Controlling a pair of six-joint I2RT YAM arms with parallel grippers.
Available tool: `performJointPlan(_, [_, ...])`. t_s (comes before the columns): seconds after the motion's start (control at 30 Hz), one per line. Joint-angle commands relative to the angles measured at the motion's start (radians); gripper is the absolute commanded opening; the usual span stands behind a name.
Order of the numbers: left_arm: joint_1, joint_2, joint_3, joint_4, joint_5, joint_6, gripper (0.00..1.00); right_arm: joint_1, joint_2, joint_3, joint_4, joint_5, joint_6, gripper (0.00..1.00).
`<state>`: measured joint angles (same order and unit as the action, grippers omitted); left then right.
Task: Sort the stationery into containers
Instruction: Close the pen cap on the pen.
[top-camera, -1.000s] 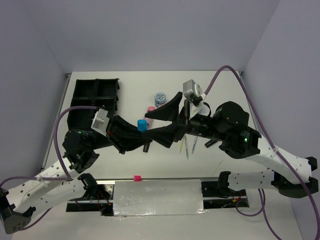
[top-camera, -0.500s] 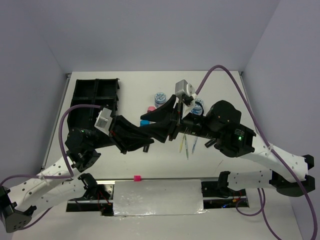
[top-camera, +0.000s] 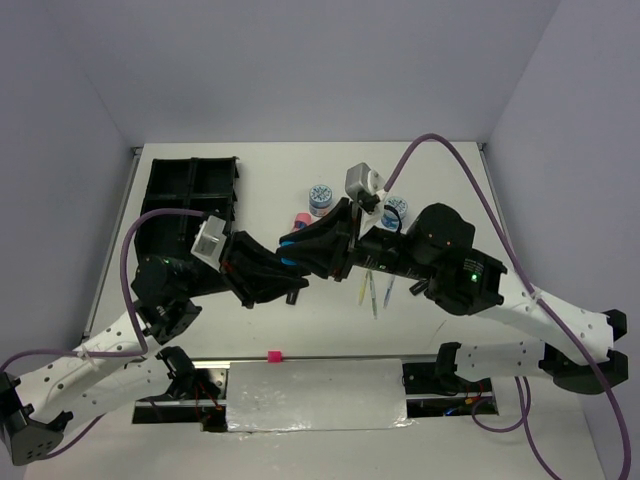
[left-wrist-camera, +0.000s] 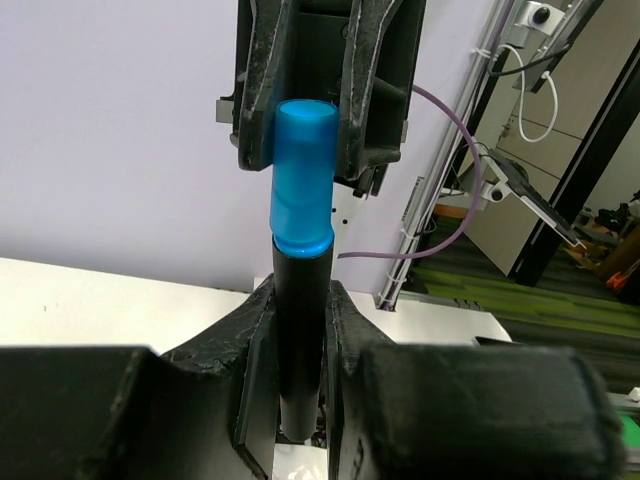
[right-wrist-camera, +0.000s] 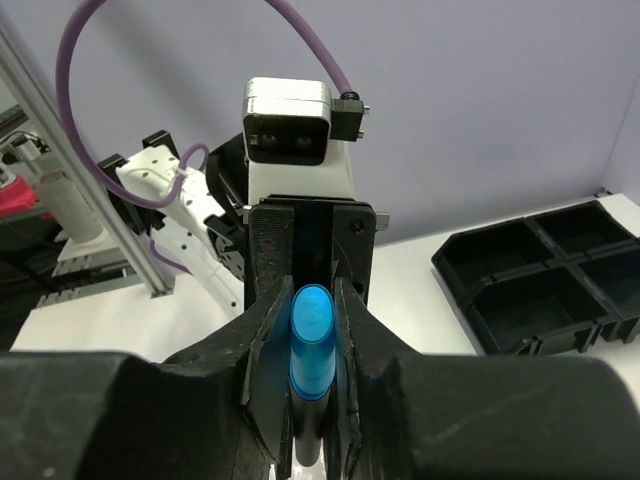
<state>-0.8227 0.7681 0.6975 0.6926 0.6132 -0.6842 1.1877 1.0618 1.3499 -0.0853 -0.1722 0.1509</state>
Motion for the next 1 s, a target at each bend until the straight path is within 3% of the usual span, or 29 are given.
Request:
performJointPlan(0.0, [-0.003,-0.013,0.037,0.054,0.000,0.012,0.00,-0.005,-0.022,-0.024,0.039,-0.006,-0.004,0.22])
performJointPlan(0.1, [-0.003,-0.015,0.042,0.061,0.000,0.014,0.00,-0.008,-0.034,-0.049,0.062,-0.021,0.012,0.02])
performJointPlan(0.13, [-0.003,-0.013,0.042,0.062,-0.001,0.014,0.00,-0.011,-0.037,-0.058,0.073,-0.038,0.025,0.00])
performJointPlan(0.33, [-0.001,-0.009,0.065,0.084,0.005,0.025,0.00,-0.052,-0.086,-0.188,0.165,-0.113,0.075,0.00])
performJointPlan(0.5, [0.000,0.007,0.143,0.041,0.022,0.090,0.00,-0.120,-0.125,-0.366,0.243,-0.289,0.122,0.00])
performJointPlan(0.8, [0.011,0.042,0.168,0.071,0.007,0.123,0.00,-0.122,-0.112,-0.603,0.397,-0.317,0.226,0.00])
performJointPlan(0.97, [0.071,0.053,0.174,0.091,0.028,0.098,0.00,-0.119,-0.053,-0.727,0.487,-0.341,0.274,0.00])
